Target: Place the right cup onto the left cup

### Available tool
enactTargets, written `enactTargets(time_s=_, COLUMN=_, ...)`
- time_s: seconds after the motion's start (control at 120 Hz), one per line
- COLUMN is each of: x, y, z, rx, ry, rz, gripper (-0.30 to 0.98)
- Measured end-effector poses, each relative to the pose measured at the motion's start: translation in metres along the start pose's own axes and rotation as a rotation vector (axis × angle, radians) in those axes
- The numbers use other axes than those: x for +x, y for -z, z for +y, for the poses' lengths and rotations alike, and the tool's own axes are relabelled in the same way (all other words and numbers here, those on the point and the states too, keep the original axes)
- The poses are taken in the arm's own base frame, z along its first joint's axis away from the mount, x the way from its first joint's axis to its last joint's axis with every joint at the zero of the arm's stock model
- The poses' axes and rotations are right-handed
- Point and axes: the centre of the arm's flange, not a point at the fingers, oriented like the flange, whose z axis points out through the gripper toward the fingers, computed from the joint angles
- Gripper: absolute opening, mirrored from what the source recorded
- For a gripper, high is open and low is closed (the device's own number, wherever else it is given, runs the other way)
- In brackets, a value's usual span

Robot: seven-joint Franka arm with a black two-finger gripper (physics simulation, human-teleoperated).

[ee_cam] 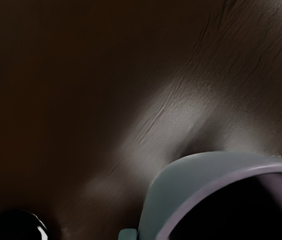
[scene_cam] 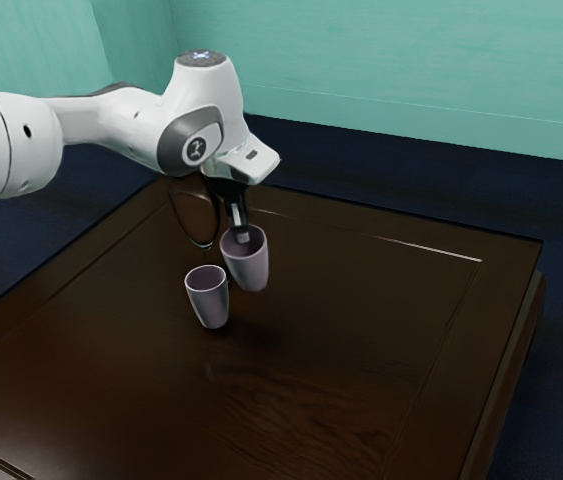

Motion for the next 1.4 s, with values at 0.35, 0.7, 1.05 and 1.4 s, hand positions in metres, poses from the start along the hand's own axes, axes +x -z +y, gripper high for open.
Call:
enactTargets(time_s=0.35, x=-0.066, y=-0.005, z=-0.047, rx=-0.021, ry=0.065, rz=-0.113, gripper=-0.1)
enactTargets(time_s=0.7, x=-0.052, y=-0.047, z=-0.054, rx=-0.046, ry=0.004, rz=-0.177, gripper=-0.1)
enactTargets(time_s=1.05, x=-0.052, y=-0.014, z=-0.054, rx=-0.032, ry=-0.001, rz=-0.16, gripper=0.44)
enactTargets(time_s=1.4, x=-0.059, y=0.115, z=-0.019, rx=0.027, ry=-0.025, rz=-0.09, gripper=0.64)
